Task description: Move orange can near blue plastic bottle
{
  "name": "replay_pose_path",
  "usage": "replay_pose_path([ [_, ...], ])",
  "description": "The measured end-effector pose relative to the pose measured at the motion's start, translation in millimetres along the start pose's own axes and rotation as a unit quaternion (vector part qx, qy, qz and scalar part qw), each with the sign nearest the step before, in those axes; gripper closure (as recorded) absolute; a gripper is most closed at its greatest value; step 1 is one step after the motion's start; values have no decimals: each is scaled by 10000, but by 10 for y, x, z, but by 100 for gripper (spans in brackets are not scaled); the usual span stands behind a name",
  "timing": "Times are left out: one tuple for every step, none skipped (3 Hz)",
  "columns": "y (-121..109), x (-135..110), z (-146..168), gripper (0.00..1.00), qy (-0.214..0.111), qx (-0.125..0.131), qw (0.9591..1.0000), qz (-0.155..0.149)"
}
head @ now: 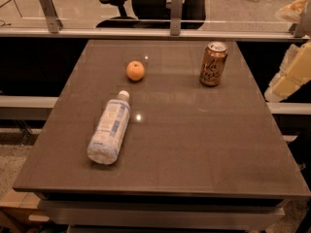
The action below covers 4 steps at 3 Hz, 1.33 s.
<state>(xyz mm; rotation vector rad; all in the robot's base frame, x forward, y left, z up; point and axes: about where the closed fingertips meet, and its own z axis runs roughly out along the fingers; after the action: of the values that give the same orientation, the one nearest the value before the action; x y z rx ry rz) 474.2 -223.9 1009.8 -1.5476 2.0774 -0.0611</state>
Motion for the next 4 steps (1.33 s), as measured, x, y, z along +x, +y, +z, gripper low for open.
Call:
replay_pose_path([
  [-265, 16, 246, 0, -732, -71, 9968, 316],
  [-519, 32, 569, 0, -1447, -185, 9868, 698],
  [-757, 97, 869, 0, -2132, -181, 9705, 1107],
  [-935, 185, 1062, 0, -2690, -68, 9529, 1402],
])
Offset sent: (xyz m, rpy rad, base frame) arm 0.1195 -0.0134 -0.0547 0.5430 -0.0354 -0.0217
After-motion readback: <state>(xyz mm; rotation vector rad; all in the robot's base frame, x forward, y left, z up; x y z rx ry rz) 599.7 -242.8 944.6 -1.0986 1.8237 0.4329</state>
